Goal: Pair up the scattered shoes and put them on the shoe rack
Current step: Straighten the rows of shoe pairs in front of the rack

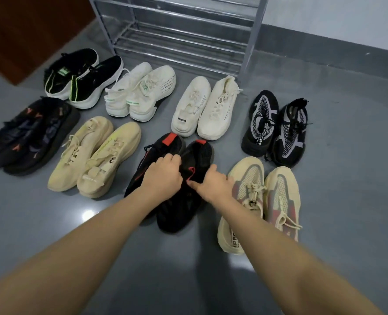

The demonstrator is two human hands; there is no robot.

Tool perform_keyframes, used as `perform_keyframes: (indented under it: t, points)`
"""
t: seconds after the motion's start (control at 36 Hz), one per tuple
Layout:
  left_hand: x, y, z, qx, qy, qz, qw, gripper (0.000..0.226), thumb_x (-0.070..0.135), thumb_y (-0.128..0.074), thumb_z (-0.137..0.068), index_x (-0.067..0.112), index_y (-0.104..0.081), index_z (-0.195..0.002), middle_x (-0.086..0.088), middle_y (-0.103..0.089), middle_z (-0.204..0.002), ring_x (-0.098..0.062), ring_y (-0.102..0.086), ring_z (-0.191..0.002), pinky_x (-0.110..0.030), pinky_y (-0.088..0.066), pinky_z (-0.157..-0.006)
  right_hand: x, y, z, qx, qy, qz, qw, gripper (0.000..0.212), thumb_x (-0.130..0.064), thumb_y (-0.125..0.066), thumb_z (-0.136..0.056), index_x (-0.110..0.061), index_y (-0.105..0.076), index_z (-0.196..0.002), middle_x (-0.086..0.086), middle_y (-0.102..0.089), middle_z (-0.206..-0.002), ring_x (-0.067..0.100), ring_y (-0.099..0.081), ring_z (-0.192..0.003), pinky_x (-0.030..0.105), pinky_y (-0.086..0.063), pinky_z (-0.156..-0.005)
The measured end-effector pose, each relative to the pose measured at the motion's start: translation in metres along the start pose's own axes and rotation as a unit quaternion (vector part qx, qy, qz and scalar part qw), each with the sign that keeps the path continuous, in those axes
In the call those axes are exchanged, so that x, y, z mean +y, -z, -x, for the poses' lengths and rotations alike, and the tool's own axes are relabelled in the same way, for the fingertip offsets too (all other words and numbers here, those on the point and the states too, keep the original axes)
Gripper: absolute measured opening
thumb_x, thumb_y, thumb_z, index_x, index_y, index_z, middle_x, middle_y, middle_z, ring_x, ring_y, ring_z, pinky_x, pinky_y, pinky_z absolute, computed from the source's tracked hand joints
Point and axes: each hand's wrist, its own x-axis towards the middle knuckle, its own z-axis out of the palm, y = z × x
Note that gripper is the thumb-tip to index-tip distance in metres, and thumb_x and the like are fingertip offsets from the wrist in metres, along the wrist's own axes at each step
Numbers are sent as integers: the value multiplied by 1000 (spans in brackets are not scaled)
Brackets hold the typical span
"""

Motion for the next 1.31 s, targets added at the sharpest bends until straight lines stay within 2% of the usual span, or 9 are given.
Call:
perform_keyframes:
  t: [0.11, 0.19, 0.33, 0.47, 0.67, 0.86, 1.03, 1.14, 1.31]
  points:
    - [1, -2, 0, -8, -37, -30, 999, 39, 19, -48, -90, 11, -43, -128, -7, -49, -123, -27, -49, -111, -37, -41, -90, 0, -7, 5, 19, 3, -31, 999, 36, -26, -56, -87, -10, -36, -113, 11, -66, -107, 31, -59, -107, 40, -33, -92]
    - [7, -1, -2, -1, -82, -66, 994, 44, 19, -49, -88, 12, -42, -130, -6, -48, -124, -26, -48, -111, -34, -39, -86, 2, -2, 8, 16, 1, -63, 998, 31, -13, -53, -85, -9, -38, -112, 12, -65, -108, 32, -58, -107, 39, -36, -91]
    - [12, 5, -10, 23, -127, -76, 989, 56, 16, -49, -88, 9, -34, -141, -9, -39, -140, -29, -41, -124, -36, -35, -96, -3, 12, 8, 47, 2, -96, 994, 29, -11, -50, -81, -12, -48, -110, 11, -65, -108, 34, -58, -105, 39, -40, -87]
    - [13, 12, -18, 39, -149, -87, 984, 59, 18, -48, -90, 11, -28, -145, -7, -23, -154, -25, -25, -139, -35, -25, -108, 6, 25, 13, 84, 33, -29, 995, 22, -8, -48, -80, -11, -59, -100, 10, -65, -103, 34, -60, -100, 38, -44, -78]
    - [16, 21, -18, 39, -228, -136, 963, 61, 31, -45, -94, 15, -22, -148, -1, -21, -156, -21, -18, -143, -36, -16, -113, 3, 45, 33, 157, 115, 84, 977, 24, -10, -48, -83, -11, -61, -103, 7, -62, -107, 30, -54, -106, 38, -35, -83]
    - [0, 36, -15, 75, -234, -117, 962, 47, 37, -45, -95, 20, -40, -138, -2, -45, -132, -24, -39, -125, -36, -28, -103, -17, 64, 44, 233, 218, 142, 937, 22, -7, -53, -78, -8, -68, -94, 10, -64, -91, 32, -58, -90, 39, -34, -78]
    - [-15, 47, -11, 81, -245, -86, 962, 32, 29, -46, -95, 16, -50, -123, -2, -50, -123, -23, -45, -120, -33, -32, -97, -39, 69, 50, 241, 215, 178, 930, 11, -7, -68, -64, -14, -69, -73, 2, -63, -70, 26, -62, -69, 35, -40, -67]
    - [-24, 53, -10, 100, -237, -98, 961, 25, 18, -43, -95, 14, -53, -118, -4, -53, -120, -25, -48, -116, -33, -34, -91, -55, 62, 49, 246, 222, 142, 933, 14, -6, -61, -72, -13, -69, -80, 4, -66, -77, 27, -62, -79, 36, -35, -72]
    - [-42, 69, -16, 113, -189, -109, 969, 26, 26, -40, -98, 20, -47, -122, 3, -55, -122, -21, -49, -115, -32, -36, -85, -73, 55, 34, 339, 222, 116, 907, 12, -9, -70, -71, -19, -67, -76, -4, -61, -71, 23, -57, -71, 32, -23, -72]
